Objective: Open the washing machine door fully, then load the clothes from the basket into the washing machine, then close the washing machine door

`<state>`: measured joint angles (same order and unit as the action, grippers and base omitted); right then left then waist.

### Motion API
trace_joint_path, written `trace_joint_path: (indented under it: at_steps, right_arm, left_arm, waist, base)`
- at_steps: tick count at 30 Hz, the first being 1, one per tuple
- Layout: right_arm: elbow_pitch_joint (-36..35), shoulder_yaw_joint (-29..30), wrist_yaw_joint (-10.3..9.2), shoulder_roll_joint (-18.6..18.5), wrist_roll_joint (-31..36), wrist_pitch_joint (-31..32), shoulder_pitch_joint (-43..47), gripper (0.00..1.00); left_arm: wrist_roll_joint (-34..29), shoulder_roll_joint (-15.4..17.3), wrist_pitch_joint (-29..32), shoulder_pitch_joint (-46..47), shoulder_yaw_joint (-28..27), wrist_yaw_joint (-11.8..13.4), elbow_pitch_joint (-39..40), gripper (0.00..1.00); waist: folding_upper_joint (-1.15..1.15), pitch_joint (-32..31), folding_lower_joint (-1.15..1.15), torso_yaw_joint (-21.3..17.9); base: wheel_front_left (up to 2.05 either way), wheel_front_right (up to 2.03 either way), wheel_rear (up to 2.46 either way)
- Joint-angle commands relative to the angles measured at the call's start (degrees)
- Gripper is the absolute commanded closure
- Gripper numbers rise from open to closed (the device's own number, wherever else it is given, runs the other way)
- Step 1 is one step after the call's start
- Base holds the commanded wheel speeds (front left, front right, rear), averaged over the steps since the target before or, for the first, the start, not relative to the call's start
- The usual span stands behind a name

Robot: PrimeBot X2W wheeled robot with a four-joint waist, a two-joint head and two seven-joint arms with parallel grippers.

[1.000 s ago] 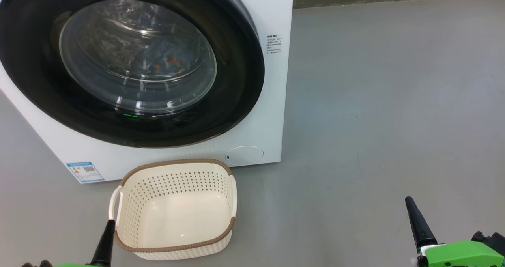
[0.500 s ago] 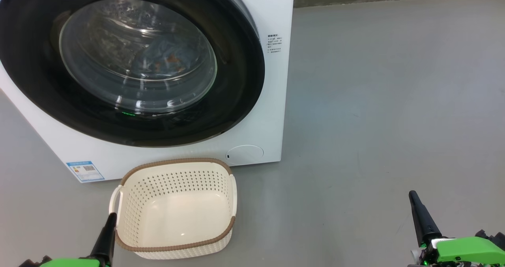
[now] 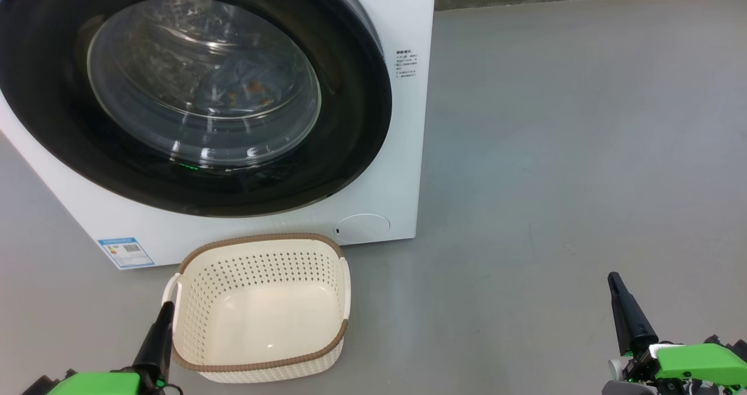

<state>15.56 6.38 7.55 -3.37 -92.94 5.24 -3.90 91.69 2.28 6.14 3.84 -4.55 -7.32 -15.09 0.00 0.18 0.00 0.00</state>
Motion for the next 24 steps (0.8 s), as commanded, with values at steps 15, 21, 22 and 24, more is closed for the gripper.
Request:
trace_joint_path:
  at_steps: [15, 21, 22, 24]
  right_arm:
    - [-1.6, -0.8, -0.06, -0.2, 0.0, 0.5, -2.2, 1.00]
    - [-1.6, -0.8, -0.06, -0.2, 0.0, 0.5, -2.2, 1.00]
    - [-1.6, -0.8, -0.06, -0.2, 0.0, 0.5, -2.2, 1.00]
    - [-1.6, -0.7, -0.06, -0.2, 0.1, 0.6, -2.2, 1.00]
  left_arm:
    - [0.4, 0.6, 0.4, 2.4, -2.0, -0.2, 1.1, 1.00]
    - [0.4, 0.6, 0.4, 2.4, -2.0, -0.2, 1.1, 1.00]
    - [0.4, 0.6, 0.4, 2.4, -2.0, -0.2, 1.1, 1.00]
    - [0.4, 0.6, 0.4, 2.4, -2.0, -0.2, 1.1, 1.00]
  waist:
    - [0.00, 0.0, 0.00, 0.0]
    - [0.00, 0.0, 0.00, 0.0]
    - [0.00, 0.0, 0.00, 0.0]
    - [0.00, 0.0, 0.00, 0.0]
  base:
    - [0.00, 0.00, 0.00]
    - [0.00, 0.00, 0.00]
    - [0.00, 0.00, 0.00]
    - [0.00, 0.00, 0.00]
